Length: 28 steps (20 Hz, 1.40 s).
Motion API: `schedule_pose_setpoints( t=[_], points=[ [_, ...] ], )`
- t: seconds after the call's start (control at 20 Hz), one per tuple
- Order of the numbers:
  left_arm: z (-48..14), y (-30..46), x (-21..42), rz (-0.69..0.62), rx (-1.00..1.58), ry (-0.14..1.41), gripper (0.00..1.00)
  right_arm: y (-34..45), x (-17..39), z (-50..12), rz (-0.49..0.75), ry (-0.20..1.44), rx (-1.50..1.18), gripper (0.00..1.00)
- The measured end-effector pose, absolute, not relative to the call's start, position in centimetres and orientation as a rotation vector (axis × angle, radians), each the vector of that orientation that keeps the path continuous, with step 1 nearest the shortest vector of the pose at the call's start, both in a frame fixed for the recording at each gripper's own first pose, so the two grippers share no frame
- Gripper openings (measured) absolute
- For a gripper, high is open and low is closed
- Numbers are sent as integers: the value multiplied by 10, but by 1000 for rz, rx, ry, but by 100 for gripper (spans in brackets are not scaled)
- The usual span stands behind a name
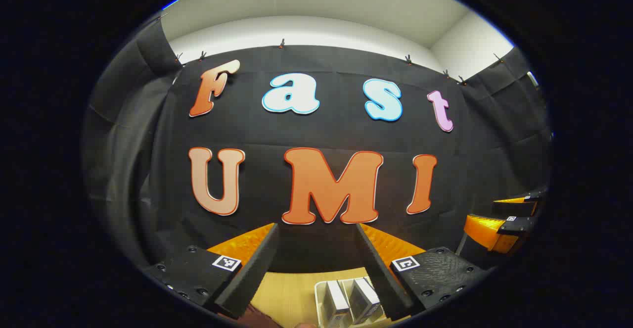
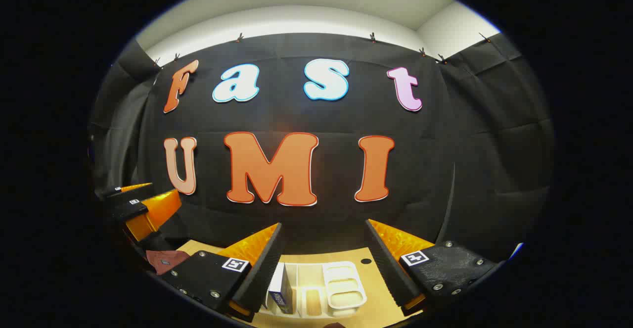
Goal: Open the schoolbag, grab two books from the bookshelf and put them into the schoolbag.
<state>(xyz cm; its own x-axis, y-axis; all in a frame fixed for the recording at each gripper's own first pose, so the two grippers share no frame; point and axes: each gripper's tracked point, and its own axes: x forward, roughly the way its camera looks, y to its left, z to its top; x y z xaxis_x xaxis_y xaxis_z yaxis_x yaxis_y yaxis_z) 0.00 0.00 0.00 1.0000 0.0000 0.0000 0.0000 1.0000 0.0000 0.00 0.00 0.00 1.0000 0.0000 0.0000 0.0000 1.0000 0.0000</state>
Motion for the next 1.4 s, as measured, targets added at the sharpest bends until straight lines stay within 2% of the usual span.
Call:
schedule_pose_setpoints(
  t=[0.25, 0.3, 0.35, 0.6, 1.4],
  points=[
    [-14, 9, -8, 82, -9, -9, 94, 3, 14, 0, 37, -34, 15, 96],
    [-18, 9, -8, 95, -2, -2, 95, 1, 17, -5, 38, -27, 12, 100],
    [-23, 9, -9, 105, 5, 3, 94, 0, 20, -11, 40, -13, 13, 96],
    [-38, -3, -15, 113, 63, -14, 94, 4, 24, -38, 79, 45, 26, 96],
    [-55, 0, -19, 167, 90, 9, 95, 16, 24, -53, 155, 76, 66, 96]
  ],
)
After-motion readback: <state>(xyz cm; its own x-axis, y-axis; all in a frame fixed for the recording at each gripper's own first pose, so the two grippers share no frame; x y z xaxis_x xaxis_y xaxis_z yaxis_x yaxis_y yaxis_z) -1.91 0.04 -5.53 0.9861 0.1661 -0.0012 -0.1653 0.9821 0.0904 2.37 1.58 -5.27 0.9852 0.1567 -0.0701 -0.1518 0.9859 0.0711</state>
